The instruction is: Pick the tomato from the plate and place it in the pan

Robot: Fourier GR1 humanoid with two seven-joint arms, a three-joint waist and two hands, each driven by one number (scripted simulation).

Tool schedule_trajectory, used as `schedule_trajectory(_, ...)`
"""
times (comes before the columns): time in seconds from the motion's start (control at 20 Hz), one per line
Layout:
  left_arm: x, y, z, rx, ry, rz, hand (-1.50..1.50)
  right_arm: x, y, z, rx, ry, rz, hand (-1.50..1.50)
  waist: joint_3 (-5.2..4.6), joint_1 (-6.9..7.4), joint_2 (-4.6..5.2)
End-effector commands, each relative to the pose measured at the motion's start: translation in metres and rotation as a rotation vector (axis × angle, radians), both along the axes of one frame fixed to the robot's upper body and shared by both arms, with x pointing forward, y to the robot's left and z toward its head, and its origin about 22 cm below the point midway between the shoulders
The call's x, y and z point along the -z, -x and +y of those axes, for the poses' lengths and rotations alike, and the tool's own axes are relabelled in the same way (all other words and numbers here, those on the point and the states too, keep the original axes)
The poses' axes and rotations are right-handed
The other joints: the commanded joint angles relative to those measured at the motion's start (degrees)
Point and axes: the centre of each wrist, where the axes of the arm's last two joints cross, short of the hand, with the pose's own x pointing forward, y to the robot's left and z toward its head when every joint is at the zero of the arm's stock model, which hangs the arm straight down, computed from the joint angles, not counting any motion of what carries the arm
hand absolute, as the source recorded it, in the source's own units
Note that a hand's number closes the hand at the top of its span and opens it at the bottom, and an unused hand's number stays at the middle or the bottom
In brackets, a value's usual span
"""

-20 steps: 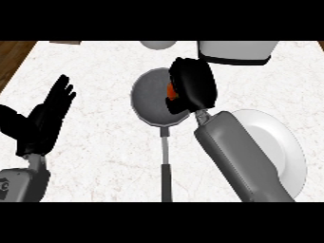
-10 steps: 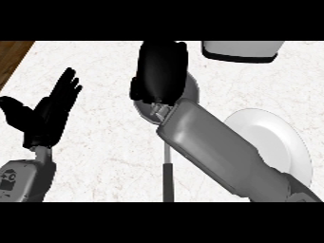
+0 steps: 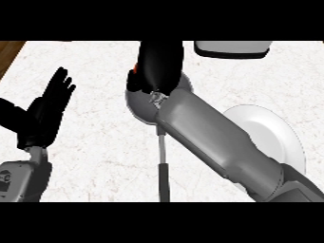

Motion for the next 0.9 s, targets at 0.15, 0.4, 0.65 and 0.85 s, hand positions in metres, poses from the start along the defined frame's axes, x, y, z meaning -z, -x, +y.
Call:
schedule_trajectory(0.15, 0.003, 0.003, 0.01, -0.018, -0.008, 0.0, 0.0, 0.065, -0.022, -0.029, -0.018, -0.099, 0.035, 1.5, 0.05, -0.47, 0.22)
schedule_trajectory(0.4, 0.003, -0.009, -0.03, 0.024, -0.013, -0.015, 0.0, 0.075, -0.044, -0.04, 0.005, -0.07, 0.064, 1.5, 0.05, 0.63, 0.67)
schedule_trajectory(0.65, 0.007, 0.011, -0.011, 0.022, -0.003, 0.004, 0.0, 0.106, -0.042, -0.062, 0.184, -0.228, 0.227, -1.5, 0.08, 1.09, 0.48)
schedule_trajectory(0.85, 0.007, -0.007, -0.002, 0.01, -0.01, -0.01, 0.0, 0.112, -0.051, -0.075, 0.132, -0.272, 0.282, -1.5, 0.07, 0.91, 1.03)
